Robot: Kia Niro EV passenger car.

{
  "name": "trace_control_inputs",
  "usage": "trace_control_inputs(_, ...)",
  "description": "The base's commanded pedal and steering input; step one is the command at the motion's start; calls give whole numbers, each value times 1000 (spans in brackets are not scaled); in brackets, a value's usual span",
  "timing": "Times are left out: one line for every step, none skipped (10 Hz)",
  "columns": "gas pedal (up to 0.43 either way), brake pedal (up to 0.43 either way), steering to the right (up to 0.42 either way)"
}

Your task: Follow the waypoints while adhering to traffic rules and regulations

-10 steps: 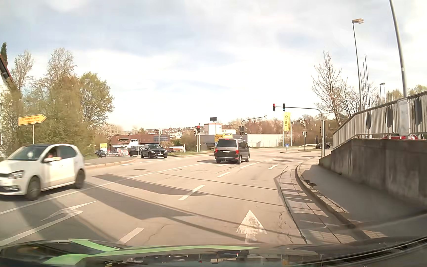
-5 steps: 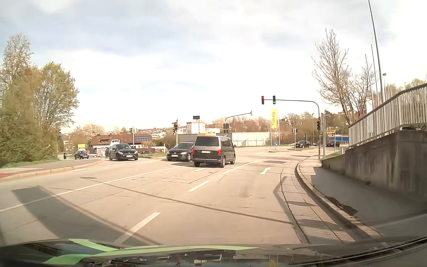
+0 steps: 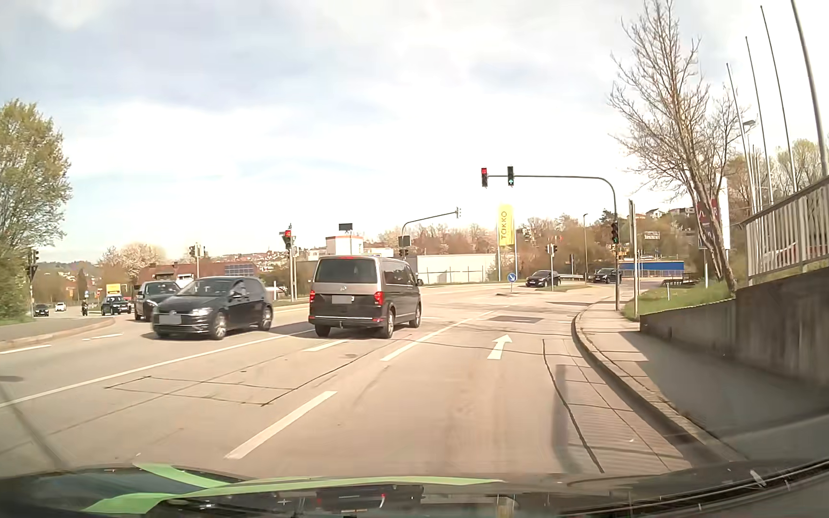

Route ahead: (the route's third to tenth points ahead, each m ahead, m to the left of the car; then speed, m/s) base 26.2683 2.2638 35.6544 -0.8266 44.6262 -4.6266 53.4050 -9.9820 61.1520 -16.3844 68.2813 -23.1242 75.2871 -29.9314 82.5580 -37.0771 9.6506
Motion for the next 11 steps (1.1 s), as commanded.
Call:
trace_control_inputs(8, 0, 56)
trace_control_inputs(8, 0, 56)
trace_control_inputs(8, 0, 56)
trace_control_inputs(20, 0, 55)
trace_control_inputs(20, 0, 54)
trace_control_inputs(28, 0, 52)
trace_control_inputs(39, 0, 51)
trace_control_inputs(59, 0, 50)
trace_control_inputs(79, 0, 48)
trace_control_inputs(98, 0, 46)
trace_control_inputs(110, 0, 46)
